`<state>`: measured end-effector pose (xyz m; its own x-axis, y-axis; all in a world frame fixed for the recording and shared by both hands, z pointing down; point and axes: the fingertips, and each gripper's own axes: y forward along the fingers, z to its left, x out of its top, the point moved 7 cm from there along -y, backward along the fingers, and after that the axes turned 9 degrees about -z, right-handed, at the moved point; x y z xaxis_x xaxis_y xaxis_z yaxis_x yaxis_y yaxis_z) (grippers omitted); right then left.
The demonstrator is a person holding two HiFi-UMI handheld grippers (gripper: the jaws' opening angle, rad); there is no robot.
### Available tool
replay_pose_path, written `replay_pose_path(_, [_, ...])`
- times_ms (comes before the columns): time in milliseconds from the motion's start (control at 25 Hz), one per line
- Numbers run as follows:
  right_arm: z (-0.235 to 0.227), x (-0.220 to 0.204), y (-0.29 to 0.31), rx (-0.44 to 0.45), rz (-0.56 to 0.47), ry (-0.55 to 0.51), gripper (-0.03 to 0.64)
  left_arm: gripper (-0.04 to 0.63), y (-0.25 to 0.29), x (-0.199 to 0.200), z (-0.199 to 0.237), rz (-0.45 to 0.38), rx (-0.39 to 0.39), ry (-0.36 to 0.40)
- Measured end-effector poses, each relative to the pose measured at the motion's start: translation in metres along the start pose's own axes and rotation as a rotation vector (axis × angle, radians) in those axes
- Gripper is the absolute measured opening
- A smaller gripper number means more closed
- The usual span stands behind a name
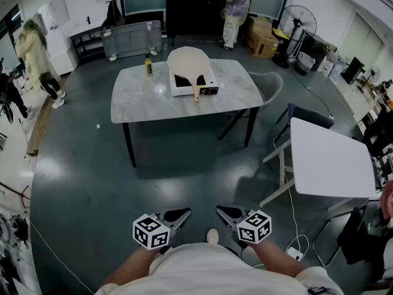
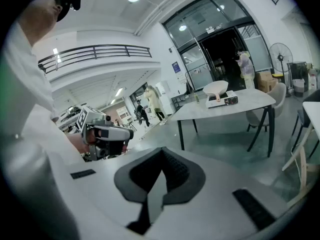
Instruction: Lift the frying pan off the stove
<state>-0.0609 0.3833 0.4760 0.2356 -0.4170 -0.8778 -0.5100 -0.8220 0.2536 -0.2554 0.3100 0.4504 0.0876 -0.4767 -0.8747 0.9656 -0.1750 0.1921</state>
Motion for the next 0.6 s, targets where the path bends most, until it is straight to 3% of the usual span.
replay_pose_path(360, [-0.110,0.020,-0.061,0.020,0.028,0.034,0.003,0.020,0.129,0.016,-0.038,-0.013,0.022,-0.009])
replay_pose_path(600, [-0.171,0.029,-0.060,0.041,0.045,0.057,0.006,0.021,0.173,0.022,-0.031,-0.025,0.073,-0.016])
